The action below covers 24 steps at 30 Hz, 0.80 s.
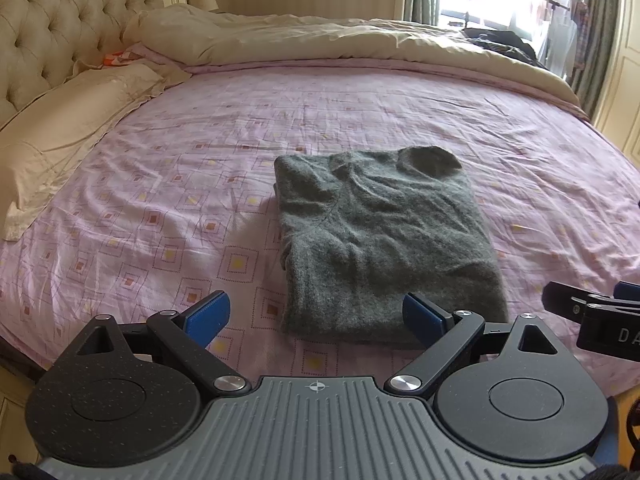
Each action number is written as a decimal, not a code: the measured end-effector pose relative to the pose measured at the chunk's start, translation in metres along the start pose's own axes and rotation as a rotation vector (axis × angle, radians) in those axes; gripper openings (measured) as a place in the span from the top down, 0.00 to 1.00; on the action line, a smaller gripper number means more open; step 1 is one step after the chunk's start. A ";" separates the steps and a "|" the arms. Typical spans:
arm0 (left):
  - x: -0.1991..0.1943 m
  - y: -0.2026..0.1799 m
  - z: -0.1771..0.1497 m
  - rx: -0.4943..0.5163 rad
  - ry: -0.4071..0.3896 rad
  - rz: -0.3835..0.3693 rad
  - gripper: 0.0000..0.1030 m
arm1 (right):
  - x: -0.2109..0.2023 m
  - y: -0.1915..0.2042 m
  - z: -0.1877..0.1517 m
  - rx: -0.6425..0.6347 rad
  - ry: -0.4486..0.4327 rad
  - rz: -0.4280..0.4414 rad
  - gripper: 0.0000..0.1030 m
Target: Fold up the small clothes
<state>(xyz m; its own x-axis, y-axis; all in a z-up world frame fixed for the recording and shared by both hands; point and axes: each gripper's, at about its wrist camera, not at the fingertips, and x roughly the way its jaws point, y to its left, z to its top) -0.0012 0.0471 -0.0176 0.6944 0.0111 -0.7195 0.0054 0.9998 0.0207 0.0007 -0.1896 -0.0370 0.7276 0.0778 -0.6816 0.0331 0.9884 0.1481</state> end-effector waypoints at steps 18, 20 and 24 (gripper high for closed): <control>0.002 -0.001 0.002 0.007 0.009 -0.003 0.09 | 0.007 0.002 0.002 -0.002 0.017 0.000 0.00; 0.004 0.000 0.003 0.005 0.012 -0.003 0.09 | 0.008 0.002 0.003 -0.003 0.020 -0.001 0.00; 0.006 0.001 0.004 0.006 0.016 -0.004 0.09 | 0.010 0.001 0.004 -0.003 0.025 -0.003 0.00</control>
<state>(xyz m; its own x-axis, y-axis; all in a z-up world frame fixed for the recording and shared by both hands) 0.0057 0.0481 -0.0192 0.6830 0.0076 -0.7304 0.0126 0.9997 0.0223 0.0106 -0.1881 -0.0407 0.7099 0.0776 -0.7000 0.0334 0.9891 0.1436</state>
